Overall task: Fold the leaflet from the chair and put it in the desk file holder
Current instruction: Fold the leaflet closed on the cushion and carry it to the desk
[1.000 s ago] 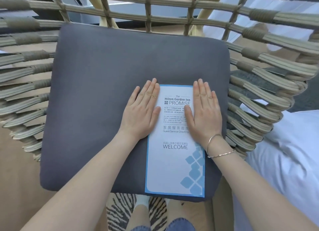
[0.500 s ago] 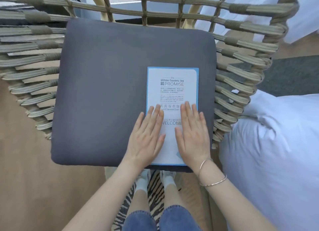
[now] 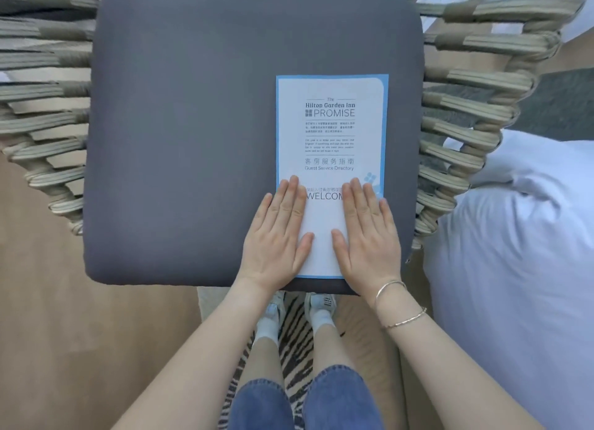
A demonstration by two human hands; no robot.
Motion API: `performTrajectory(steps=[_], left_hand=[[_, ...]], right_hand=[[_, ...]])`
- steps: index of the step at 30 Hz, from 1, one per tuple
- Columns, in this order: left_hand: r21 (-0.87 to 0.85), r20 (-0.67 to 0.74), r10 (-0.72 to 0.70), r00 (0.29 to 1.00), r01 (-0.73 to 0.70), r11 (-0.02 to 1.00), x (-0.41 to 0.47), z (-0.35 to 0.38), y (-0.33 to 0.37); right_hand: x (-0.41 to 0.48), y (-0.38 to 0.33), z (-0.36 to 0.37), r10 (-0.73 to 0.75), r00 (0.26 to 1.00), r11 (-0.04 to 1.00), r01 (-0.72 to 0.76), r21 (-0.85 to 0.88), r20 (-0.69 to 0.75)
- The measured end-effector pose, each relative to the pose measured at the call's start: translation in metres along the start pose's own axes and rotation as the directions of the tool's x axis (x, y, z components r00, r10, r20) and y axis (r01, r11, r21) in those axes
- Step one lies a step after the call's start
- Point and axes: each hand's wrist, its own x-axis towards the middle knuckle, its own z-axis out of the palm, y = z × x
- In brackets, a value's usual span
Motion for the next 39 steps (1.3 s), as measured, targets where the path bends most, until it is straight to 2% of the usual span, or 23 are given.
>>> performTrajectory(steps=[10, 16, 20, 23, 28, 32, 37, 39], left_hand=[[0.029, 0.021, 0.008, 1.0, -0.009, 1.0, -0.01, 0.007, -0.015], [0.022, 0.164, -0.052, 0.985, 0.049, 0.999, -0.006, -0.028, -0.003], [-0.085, 0.198, -0.065, 0.978, 0.084, 0.993, -0.003, -0.068, 0.009], [-0.218, 0.153, -0.154, 0.976, 0.186, 0.958, 0.006, -0.093, 0.014], [-0.44, 0.163, -0.338, 0.927, 0.375, 0.816, 0.023, -0.098, 0.014], [-0.53, 0.219, -0.502, 0.836, 0.534, 0.658, 0.034, -0.081, 0.012], [-0.693, 0.332, -0.529, 0.781, 0.582, 0.425, 0.044, -0.072, 0.018], [-0.722, 0.379, -0.543, 0.75, 0.606, 0.334, 0.048, -0.073, 0.015]], right_hand=[[-0.01, 0.018, 0.009, 0.014, 0.999, 0.999, -0.014, 0.032, -0.028], [-0.005, 0.006, -0.029, 0.044, 0.991, 0.997, -0.051, 0.049, 0.127], [-0.001, 0.0, -0.072, 0.069, 0.986, 0.983, -0.093, 0.156, 0.154], [0.008, 0.001, -0.1, 0.119, 0.986, 0.96, -0.144, 0.242, 0.114], [0.025, 0.008, -0.111, 0.216, 0.971, 0.929, -0.238, 0.284, 0.106], [0.034, 0.007, -0.092, 0.317, 0.93, 0.887, -0.36, 0.291, 0.184], [0.04, -0.007, -0.076, 0.374, 0.891, 0.863, -0.435, 0.255, 0.256], [0.044, -0.008, -0.077, 0.419, 0.871, 0.793, -0.489, 0.363, 0.258]])
